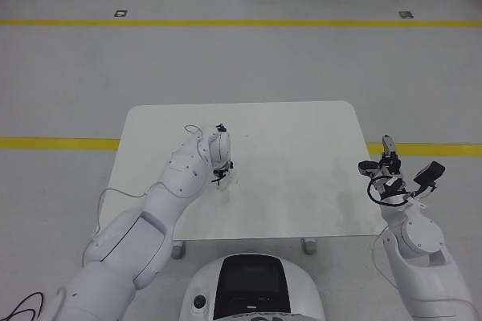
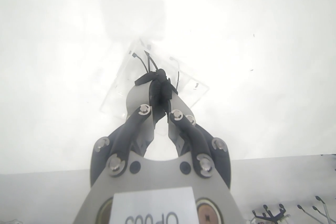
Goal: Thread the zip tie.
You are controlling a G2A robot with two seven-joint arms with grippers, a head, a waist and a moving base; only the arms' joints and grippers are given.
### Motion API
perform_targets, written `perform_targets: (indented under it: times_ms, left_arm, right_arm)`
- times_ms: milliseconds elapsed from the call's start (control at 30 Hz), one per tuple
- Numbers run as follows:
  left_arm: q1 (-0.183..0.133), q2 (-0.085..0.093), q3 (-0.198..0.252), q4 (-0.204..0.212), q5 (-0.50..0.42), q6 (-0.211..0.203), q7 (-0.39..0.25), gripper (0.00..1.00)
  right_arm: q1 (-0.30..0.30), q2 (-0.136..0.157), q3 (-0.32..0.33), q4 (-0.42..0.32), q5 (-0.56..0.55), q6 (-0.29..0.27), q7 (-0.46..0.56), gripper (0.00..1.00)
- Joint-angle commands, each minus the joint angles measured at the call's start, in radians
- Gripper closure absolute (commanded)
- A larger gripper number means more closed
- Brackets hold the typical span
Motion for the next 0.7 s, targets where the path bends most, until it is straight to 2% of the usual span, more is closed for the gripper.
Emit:
perform_targets:
  times_ms: [0, 200, 433, 567, 667]
  left_arm:
    - [0.009, 0.008, -0.013, -0.035, 0.002, 0.000, -0.016, 1.00]
    - [0.059, 0.050, -0.070, -0.170, 0.041, 0.000, -0.089, 1.00]
    - [0.155, 0.099, -0.154, -0.349, 0.140, 0.000, -0.178, 1.00]
    - [0.219, 0.122, -0.212, -0.480, 0.198, 0.000, -0.216, 1.00]
    - [0.276, 0.138, -0.258, -0.602, 0.236, 0.000, -0.250, 1.00]
  right_arm:
    - [0.000, 0.000, 0.000, 0.000, 0.000, 0.000, 0.000, 0.00]
    - [0.000, 0.000, 0.000, 0.000, 0.000, 0.000, 0.000, 0.00]
    - [0.000, 0.000, 0.000, 0.000, 0.000, 0.000, 0.000, 0.00]
    - [0.000, 0.000, 0.000, 0.000, 0.000, 0.000, 0.000, 0.00]
    - [0.000, 0.000, 0.000, 0.000, 0.000, 0.000, 0.000, 0.00]
